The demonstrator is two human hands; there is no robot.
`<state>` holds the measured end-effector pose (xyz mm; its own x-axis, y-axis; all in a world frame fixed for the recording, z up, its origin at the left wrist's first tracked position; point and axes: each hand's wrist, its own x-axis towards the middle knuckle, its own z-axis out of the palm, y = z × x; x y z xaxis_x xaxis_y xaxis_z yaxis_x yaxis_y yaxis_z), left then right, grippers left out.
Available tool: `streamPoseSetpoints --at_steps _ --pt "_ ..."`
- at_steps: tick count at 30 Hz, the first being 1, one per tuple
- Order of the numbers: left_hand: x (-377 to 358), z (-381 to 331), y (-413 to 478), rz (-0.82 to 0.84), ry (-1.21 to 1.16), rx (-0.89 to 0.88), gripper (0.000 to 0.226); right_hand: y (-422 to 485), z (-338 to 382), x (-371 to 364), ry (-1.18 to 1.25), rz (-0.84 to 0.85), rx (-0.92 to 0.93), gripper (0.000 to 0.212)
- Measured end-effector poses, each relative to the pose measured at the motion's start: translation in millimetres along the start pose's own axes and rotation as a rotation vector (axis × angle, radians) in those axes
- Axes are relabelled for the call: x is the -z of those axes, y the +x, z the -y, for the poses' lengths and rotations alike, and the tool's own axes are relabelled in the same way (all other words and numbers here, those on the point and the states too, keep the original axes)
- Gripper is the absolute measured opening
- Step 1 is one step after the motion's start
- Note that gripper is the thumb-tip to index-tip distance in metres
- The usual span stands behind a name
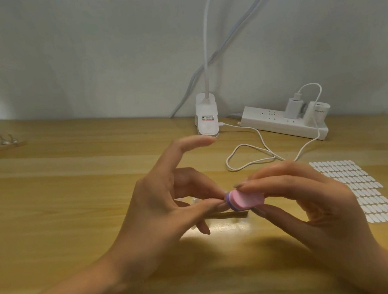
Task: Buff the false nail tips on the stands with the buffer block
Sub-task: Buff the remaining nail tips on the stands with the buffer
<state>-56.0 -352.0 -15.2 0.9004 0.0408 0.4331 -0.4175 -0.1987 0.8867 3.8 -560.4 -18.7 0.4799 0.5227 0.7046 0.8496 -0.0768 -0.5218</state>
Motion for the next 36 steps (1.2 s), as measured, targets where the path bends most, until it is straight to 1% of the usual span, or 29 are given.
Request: streamPoseSetpoints --at_steps 4,8,11,14,18,21,24,26,29,32,34,36 --pt "-1.4 -0.9 -2.7 -0.022 0.039 -0.012 0.070 -0.4 1.1 -0.4 -0.074 0.006 0.061 0.022" --pt "-3.4 -1.2 -3.4 -0.033 0.050 -0.028 0.068 0.5 1.1 2.1 -0.088 -0.008 0.049 0.023" --pt "-4.9 -2.0 -5.4 -0.032 0.083 -0.041 0.067 0.3 3.1 2.0 -0.152 0.029 0.116 0.021" --pt "-5.1 -2.5 -3.8 -0.032 0.105 -0.054 0.065 0.1 2.9 2.4 -0.151 0.005 0.090 0.021" --pt "-5.5 -1.5 -2.6 -0.017 0.062 -0.048 0.059 0.0 3.4 1.0 -0.183 0.008 0.133 0.019" --pt "-6.2 -0.6 -3.7 -0.005 0.032 -0.021 0.056 -0.8 2.7 2.6 -0.158 -0.020 0.097 0.020" --pt "-7.1 0.6 -4.1 0.002 0.001 -0.013 0.054 -1.6 1.4 2.0 -0.166 0.008 0.113 0.020" --pt "-7.7 1.0 -4.8 0.001 0.012 -0.009 0.052 -1.4 1.6 2.6 -0.145 -0.012 0.094 0.024" --pt "-8.3 2.2 -6.1 -0.004 -0.005 -0.009 0.047 0.5 1.0 2.4 -0.145 0.022 0.118 0.020" --pt "-8.9 1.6 -6.0 0.001 -0.005 -0.001 0.047 -0.8 1.3 3.5 -0.113 0.009 0.087 0.021" --pt "-9.1 1.5 -6.0 -0.002 -0.024 0.000 0.046 -0.1 0.2 5.1 -0.126 0.040 0.106 0.020" --pt "-9.1 2.4 -5.8 0.006 -0.027 0.004 0.047 -0.7 -0.3 5.1 -0.133 0.022 0.092 0.020"
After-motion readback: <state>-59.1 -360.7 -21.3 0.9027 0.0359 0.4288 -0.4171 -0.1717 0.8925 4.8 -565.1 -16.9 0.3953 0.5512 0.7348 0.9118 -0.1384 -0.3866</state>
